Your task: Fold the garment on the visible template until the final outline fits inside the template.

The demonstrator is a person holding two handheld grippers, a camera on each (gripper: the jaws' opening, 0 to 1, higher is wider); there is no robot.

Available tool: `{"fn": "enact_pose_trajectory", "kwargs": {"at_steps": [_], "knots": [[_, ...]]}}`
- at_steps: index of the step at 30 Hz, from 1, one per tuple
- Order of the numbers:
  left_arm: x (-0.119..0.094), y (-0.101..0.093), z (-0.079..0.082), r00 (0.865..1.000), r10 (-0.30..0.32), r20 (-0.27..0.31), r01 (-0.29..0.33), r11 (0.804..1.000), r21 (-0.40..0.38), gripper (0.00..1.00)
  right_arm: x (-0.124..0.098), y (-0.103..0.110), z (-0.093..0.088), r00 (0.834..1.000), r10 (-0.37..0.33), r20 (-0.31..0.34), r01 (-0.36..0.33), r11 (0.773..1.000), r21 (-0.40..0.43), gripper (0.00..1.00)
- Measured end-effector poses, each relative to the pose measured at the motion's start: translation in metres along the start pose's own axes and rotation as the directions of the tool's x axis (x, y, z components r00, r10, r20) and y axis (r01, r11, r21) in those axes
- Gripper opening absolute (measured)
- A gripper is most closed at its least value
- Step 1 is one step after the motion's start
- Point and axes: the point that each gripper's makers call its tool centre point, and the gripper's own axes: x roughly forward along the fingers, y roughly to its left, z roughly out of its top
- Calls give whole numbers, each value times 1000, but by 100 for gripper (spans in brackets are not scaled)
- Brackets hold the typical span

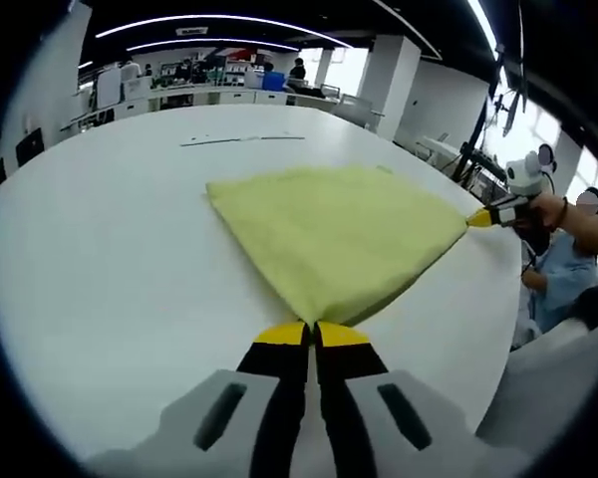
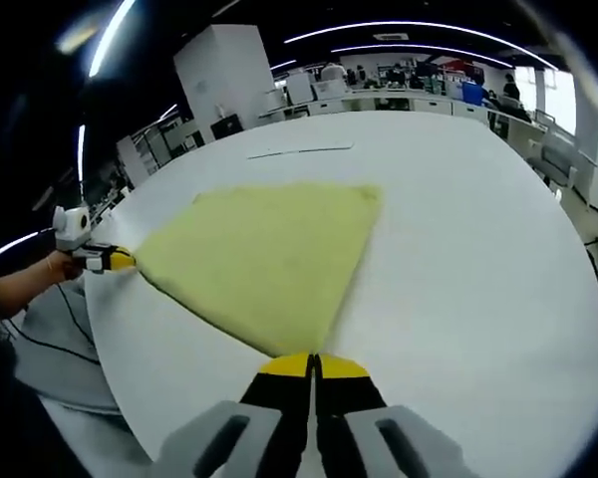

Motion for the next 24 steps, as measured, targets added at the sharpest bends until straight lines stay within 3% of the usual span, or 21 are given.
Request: {"fn": "enact_pose_trajectory", "kwargs": {"at_steps": [5, 14, 17, 24], "knots": [[-5, 0, -3, 1000, -1, 13, 1, 999, -32, 0, -1, 2, -4, 1000, 1, 1, -1, 1000, 4, 0], [-10, -1, -3, 1000, 2, 14, -1, 1000, -24, 0, -4, 7, -7, 1000, -2, -12, 2, 1000, -8, 0], [-10, -1, -5, 1000, 3, 10, -2, 1000, -27, 0, -2, 6, -7, 1000, -16, 2, 16, 999, 44, 0], [-12, 0, -4, 999, 17, 36, -14, 998, -67, 1, 0, 5, -10, 999, -37, 9, 36, 999, 38, 0]]}}
